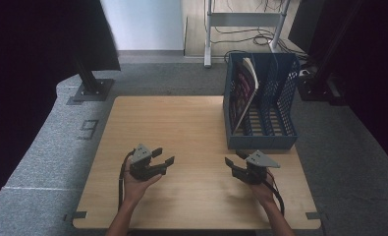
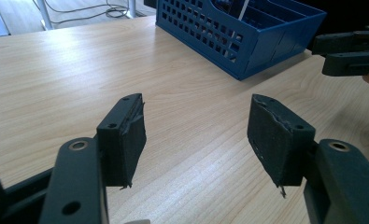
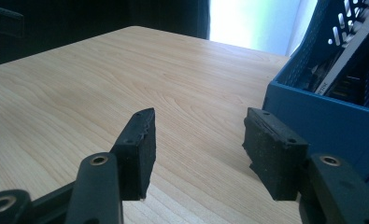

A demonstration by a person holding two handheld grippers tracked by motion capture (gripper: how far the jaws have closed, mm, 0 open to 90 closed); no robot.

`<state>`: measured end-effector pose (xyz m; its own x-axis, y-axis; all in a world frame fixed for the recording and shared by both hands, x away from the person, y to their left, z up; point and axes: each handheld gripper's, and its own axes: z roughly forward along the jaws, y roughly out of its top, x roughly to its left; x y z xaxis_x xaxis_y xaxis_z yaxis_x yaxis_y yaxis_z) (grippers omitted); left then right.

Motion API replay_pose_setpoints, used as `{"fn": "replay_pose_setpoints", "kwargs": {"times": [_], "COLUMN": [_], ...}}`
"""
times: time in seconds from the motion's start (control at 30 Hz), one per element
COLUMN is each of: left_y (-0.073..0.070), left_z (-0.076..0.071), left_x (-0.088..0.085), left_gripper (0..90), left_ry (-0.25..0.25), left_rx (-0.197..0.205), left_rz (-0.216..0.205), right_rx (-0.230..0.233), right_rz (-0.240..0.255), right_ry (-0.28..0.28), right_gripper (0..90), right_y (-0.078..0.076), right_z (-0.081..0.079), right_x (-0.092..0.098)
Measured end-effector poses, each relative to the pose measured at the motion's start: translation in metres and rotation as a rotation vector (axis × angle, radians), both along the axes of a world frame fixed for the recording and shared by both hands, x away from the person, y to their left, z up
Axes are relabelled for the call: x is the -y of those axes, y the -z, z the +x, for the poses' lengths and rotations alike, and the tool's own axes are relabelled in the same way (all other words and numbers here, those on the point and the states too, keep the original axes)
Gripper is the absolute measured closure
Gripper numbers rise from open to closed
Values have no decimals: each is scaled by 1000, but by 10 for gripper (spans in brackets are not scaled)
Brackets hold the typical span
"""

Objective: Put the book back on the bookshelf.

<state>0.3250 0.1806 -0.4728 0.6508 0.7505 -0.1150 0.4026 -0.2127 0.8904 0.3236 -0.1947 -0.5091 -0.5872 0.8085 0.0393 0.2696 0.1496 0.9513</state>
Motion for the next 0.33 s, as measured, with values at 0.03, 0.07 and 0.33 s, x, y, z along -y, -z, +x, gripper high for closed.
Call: {"fn": "replay_pose_setpoints", "kwargs": {"times": [0.03,0.07,0.33], "left_y": [0,0,0], "left_z": [0,0,0], "left_x": [0,0,0], "left_gripper": [371,371,371], "left_ry": [0,0,3], "left_rx": [0,0,-1], "left_rz": [0,0,0], "right_rx": [-1,-1,-7], "right_rz": [0,-1,-7], "right_ry": [0,1,-9], "right_gripper": [433,433,432], "right_y": [0,0,2], "right_z": [0,0,-1], "right_x": [0,0,-2]}}
